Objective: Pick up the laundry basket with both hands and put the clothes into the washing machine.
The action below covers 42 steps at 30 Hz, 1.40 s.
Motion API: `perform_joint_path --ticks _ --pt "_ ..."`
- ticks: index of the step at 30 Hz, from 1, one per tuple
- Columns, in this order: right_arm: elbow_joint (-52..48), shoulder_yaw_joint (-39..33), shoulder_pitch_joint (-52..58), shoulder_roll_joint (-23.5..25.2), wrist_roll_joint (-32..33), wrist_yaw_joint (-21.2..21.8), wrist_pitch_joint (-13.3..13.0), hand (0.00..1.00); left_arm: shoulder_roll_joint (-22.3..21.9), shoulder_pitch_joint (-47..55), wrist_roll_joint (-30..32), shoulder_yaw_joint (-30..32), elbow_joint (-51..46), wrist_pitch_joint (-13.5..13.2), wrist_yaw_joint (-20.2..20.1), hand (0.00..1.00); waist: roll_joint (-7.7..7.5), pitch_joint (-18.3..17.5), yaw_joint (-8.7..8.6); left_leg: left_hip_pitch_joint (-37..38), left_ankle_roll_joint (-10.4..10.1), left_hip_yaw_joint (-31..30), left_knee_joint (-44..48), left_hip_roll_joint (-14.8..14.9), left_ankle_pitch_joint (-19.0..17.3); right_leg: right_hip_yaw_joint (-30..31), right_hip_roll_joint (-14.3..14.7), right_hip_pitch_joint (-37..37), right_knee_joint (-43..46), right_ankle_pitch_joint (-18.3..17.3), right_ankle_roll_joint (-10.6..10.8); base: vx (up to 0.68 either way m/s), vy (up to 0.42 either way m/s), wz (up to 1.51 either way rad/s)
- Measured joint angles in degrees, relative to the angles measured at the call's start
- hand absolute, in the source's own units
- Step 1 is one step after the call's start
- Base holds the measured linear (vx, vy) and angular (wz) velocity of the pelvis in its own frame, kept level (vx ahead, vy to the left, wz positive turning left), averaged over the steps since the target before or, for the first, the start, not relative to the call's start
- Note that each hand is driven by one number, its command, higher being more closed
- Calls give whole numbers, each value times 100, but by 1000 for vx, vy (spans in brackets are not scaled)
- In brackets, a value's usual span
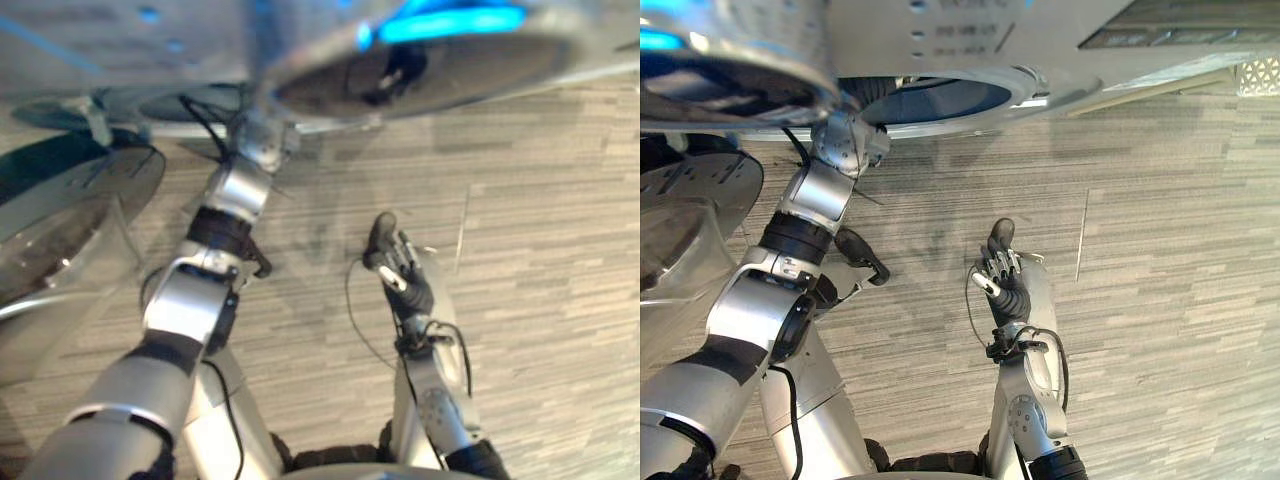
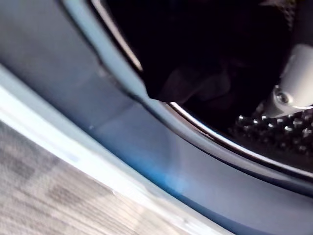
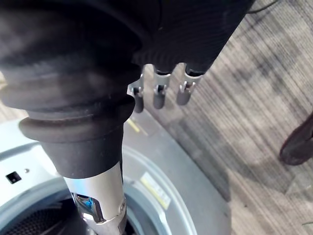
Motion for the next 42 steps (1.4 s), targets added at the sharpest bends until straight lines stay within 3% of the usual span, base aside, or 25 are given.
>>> perform_joint_path --ticks 4,9,12,13,16,18,22,24,25,28,31,34,36,37,38,39,40,42 --pt "272 -31 -24 7 -138 -64 0 0 -273 1059 -379 -73 -506 -396 29 0 112 -13 117 407 -16 -1 -133 -62 46 -29 -7 373 -29 -103 -28 -18 -66 6" --pt "646 -274 8 -10 -348 -316 -11 0 -558 3033 183 -359 -843 -419 -40 0 219 -40 131 1524 -132 193 -595 -78 109 -101 25 1367 -389 -177 -54 9 -85 4" --pt "796 -527 332 -230 -665 -472 51 0 -750 4294 298 -394 -1161 -431 -228 0 266 -85 206 2863 -348 388 -1345 -223 241 -189 63 2593 -1003 -176 -84 63 -117 4" --pt "918 -528 574 -359 -839 -462 55 0 -888 4749 288 -383 -1150 -456 -262 0 375 -366 221 3297 -421 452 -1720 -278 287 -316 101 3074 -1384 -127 -101 79 -67 7" --pt "1312 -538 1019 -493 -1080 -436 126 0 -1108 5553 282 -262 -1158 -567 -377 0 494 -961 277 4349 -557 660 -2718 -513 642 -520 114 4087 -2174 -15 -83 253 -100 20" --pt "1671 -639 1310 -491 -1451 -403 246 0 -1220 6093 235 -84 -1155 -657 -485 0 546 -1412 287 5213 -677 744 -3680 -832 1085 -772 70 4910 -2717 7 -83 213 -120 41" --pt "2293 -1079 1371 -506 -2308 -433 390 0 -1224 6503 154 110 -994 -686 -499 0 728 -1795 259 5866 -752 588 -4506 -1096 1651 -1186 110 5750 -3425 71 -179 163 -122 31" --pt "2351 -1316 1381 -534 -2605 -434 449 0 -1256 6740 83 193 -972 -702 -557 0 792 -1855 255 6039 -846 333 -4109 -1208 1345 -1222 239 6087 -3703 178 -189 118 -16 -14" --pt "2382 -1412 1373 -547 -2695 -431 444 0 -1295 6873 -7 245 -897 -713 -610 0 862 -1960 260 6157 -1007 29 -4095 -1329 1190 -1111 350 6214 -3898 279 -178 93 36 -54" --pt "2267 -1544 1309 -457 -2696 -467 445 0 -1390 7011 -241 280 -784 -713 -603 0 935 -2174 219 6588 -1111 -280 -4821 -1496 1119 -848 562 6476 -4817 904 -157 103 93 -57" --pt "1852 -1638 1338 -46 -2696 -704 437 0 -1329 6861 -306 229 -611 -713 -559 0 825 -2305 93 6905 -1089 10 -5412 -1613 1127 -531 625 6435 -5253 1349 -249 19 128 -56" --pt "1435 -1657 1534 175 -2677 -961 433 0 -1310 6744 -534 112 -517 -701 -462 0 775 -2300 -76 7060 -952 108 -5153 -1578 1032 -259 620 6371 -4841 1399 -257 -42 65 -39" --pt "1132 -1723 1567 240 -2677 -1119 402 0 -1348 6716 -754 126 -521 -704 -469 0 727 -2278 -66 7239 -852 331 -5100 -1583 946 -272 606 6093 -4397 1496 -360 -87 60 -85" --pt "1087 -1763 1460 245 -2682 -1197 312 0 -1356 6753 -866 117 -515 -704 -476 0 765 -2291 -55 7338 -774 557 -5173 -1509 870 -401 718 6095 -4755 1826 -456 -120 57 -133" --pt "1073 -1777 1338 250 -2681 -1222 300 0 -1384 6824 -895 120 -515 -719 -477 0 811 -2288 -12 7394 -760 787 -5251 -1356 834 -483 704 6082 -4724 1747 -572 -176 -10 -133" --pt "986 -1780 1220 277 -2684 -1308 301 0 -1360 6836 -978 104 -475 -704 -485 0 793 -2260 -61 7404 -749 1036 -5206 -1352 816 -727 551 5880 -3985 1210 -749 -199 -42 -113" --pt "792 -1822 1231 270 -2687 -1380 267 0 -1331 6859 -1073 90 -420 -684 -484 0 749 -2256 -88 7478 -735 1258 -5186 -1357 807 -1004 304 5807 -3228 803 -791 -238 -98 -115" --pt "525 -2002 1196 248 -2700 -1445 234 0 -1322 6959 -1077 4 -366 -679 -491 0 739 -2293 -78 7555 -755 1636 -5124 -1255 817 -1207 -33 6012 -2917 561 -828 -130 -116 -94"
